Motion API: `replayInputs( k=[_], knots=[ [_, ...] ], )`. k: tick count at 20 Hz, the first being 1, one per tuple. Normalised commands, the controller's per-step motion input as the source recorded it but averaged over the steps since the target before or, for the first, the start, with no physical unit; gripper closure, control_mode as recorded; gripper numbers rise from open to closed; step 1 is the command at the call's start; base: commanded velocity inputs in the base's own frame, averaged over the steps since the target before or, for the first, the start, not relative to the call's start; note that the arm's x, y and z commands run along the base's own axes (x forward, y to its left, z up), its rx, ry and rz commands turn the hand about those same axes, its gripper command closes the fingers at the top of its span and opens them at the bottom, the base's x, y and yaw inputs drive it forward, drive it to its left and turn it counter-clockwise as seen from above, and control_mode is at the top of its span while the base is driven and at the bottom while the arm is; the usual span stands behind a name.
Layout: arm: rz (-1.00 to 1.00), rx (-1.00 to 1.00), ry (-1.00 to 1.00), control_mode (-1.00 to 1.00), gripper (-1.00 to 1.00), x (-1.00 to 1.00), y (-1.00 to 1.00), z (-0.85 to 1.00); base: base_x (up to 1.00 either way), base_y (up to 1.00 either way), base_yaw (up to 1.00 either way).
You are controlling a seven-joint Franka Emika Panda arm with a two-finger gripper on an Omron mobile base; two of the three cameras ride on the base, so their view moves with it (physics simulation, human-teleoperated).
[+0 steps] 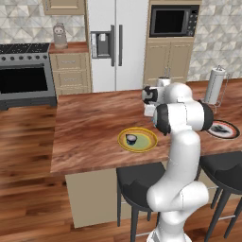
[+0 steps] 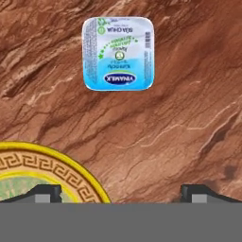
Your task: Place two yogurt containers on each plate.
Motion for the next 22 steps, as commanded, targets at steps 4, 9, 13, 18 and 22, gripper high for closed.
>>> replayInputs(
  k=[4, 9, 13, 18, 22],
  knots=[
    [-0.05, 0.0, 0.0, -1.0, -1.0, 0.3, -0.22, -0.28, 0.0, 0.0, 0.0],
    [-0.03, 0.0, 0.0, -1.0, -1.0, 0.35, -0.02, -0.01, 0.0, 0.0, 0.0],
    [-0.02, 0.0, 0.0, -1.0, -1.0, 0.53, 0.0, 0.0, 0.0, 0.0, 0.0],
    [-0.03, 0.0, 0.01, -1.0, -1.0, 0.34, -0.12, -0.04, 0.0, 0.0, 0.0],
    [-0.03, 0.0, 0.01, -1.0, -1.0, 0.3, -0.14, -0.04, 0.0, 0.0, 0.0]
  ],
)
